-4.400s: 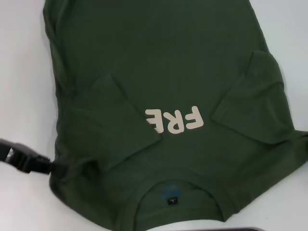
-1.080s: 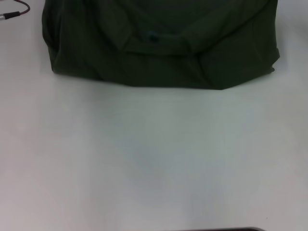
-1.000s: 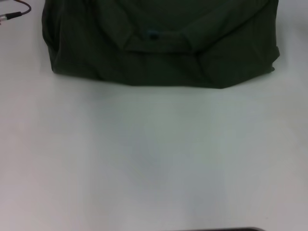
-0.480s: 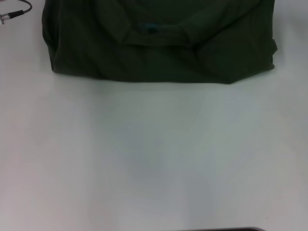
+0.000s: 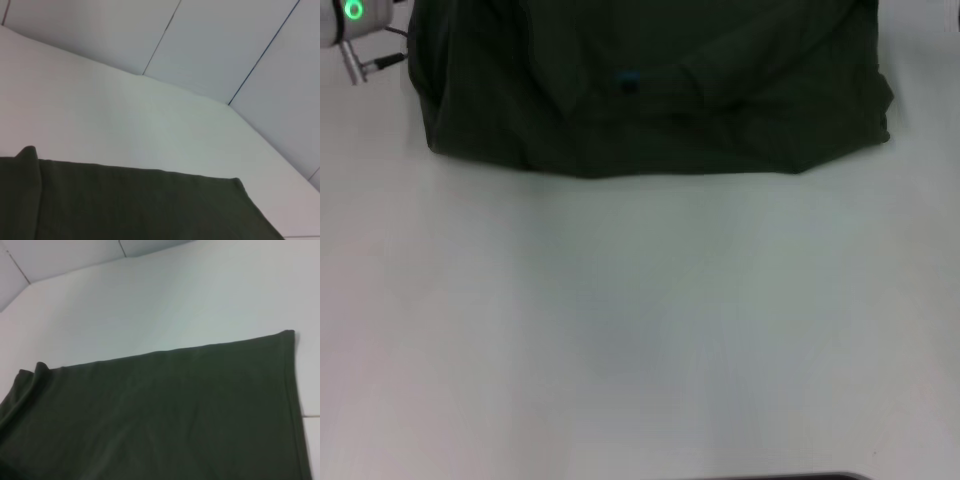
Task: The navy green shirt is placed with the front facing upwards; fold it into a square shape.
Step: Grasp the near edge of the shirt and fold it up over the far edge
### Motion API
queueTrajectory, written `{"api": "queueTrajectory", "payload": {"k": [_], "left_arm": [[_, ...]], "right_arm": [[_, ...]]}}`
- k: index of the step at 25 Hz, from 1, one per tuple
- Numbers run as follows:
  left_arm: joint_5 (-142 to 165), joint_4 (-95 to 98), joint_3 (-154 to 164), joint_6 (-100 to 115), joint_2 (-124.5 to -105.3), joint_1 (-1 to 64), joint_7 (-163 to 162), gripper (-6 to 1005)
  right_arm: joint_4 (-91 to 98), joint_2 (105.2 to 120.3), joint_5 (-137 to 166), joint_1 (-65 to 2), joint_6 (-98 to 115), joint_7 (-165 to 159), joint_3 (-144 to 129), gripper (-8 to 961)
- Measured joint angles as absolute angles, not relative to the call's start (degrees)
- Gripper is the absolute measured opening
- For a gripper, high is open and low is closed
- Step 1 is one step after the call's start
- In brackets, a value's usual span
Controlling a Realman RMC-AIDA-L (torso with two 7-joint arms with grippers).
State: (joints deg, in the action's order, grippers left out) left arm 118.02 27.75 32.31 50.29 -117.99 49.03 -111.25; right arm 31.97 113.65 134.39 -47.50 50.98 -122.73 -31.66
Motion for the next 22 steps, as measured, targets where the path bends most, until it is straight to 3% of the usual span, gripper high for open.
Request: {"api": "queueTrajectory", "payload": {"k": [20,22], "left_arm": [[113.9,27.2,31.9,47.9,-119.16,47.6,-109.0,88],[113.7,27.2,31.9,47.9,-119.32,47.4,-109.0,94]], "right_arm": [[31.8,116.28,134.0,-47.9,44.8,-121.7,-33.2,36],[31.7,116.69,134.0,-48.1,44.2,-121.7,-33.9,87]]}}
